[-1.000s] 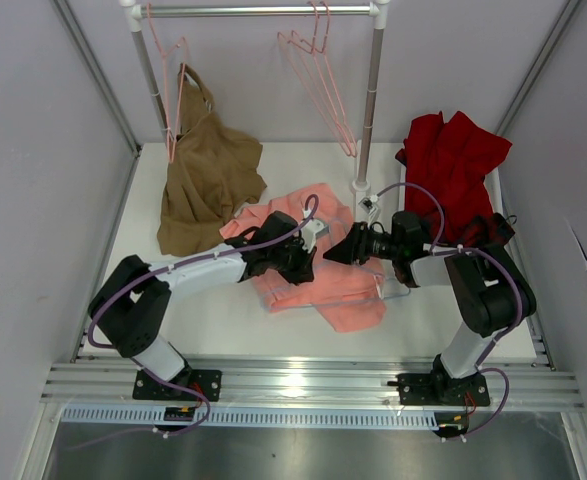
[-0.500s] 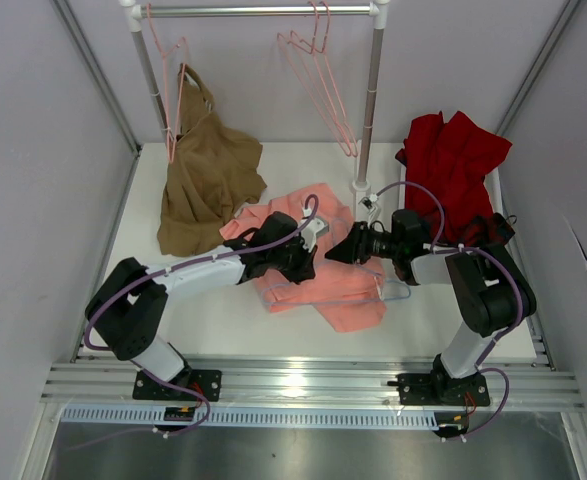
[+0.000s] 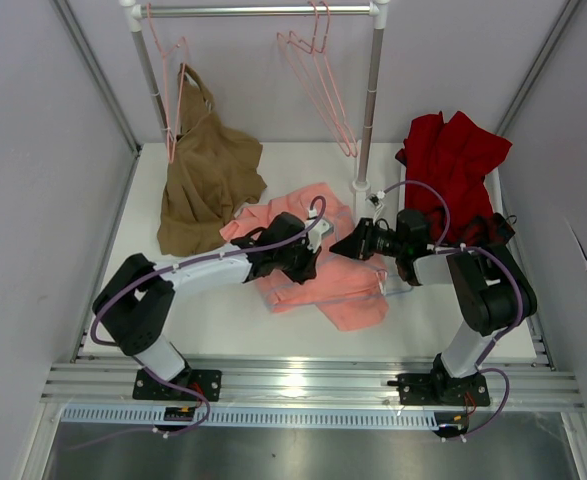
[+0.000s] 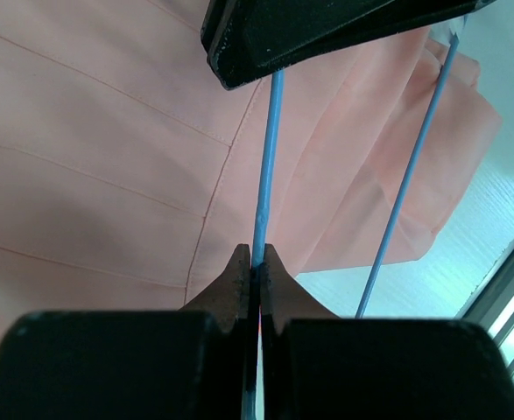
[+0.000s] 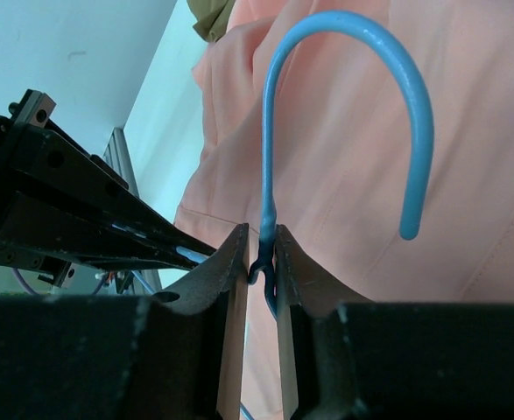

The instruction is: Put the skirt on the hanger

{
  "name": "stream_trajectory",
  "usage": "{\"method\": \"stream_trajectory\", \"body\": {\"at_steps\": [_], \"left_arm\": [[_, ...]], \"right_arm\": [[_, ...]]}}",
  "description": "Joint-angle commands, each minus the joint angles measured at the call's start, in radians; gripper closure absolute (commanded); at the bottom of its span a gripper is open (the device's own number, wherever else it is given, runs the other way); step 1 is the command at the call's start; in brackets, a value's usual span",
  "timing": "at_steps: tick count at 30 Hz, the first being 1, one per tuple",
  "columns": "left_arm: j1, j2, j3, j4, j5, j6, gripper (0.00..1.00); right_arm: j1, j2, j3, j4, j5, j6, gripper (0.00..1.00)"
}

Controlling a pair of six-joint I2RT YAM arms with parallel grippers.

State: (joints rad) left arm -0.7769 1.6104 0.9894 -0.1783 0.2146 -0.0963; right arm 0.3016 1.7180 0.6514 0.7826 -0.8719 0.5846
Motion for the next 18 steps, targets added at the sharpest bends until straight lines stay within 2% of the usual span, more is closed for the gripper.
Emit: {"method": "stream_trajectory", "body": {"at_steps": [1,4,12,18], "left_arm": [[0.021,0.049,0.043,0.079,-0.210,-0.037,1.00],[0.021,0.063,0.064,0.076,-0.210,-0.042,1.00],[0.022,0.098,0.123,0.040,-0.261,-0.031,1.00],[0.022,0.094,0.126,0.051,-0.253,-0.028,1.00]], "right_arm": [[0.047,-0.057,-0.016,0.092,-0.226,0.096,0.80],[0.054,-0.081,-0.024,0.073,-0.234,0.084,0.76],[0.074,-0.173,-0.024,-0.019,-0.239,0.031,0.76],[0.082,-0.239,-0.021,-0.085,-0.239,-0.006,0.69]]}}
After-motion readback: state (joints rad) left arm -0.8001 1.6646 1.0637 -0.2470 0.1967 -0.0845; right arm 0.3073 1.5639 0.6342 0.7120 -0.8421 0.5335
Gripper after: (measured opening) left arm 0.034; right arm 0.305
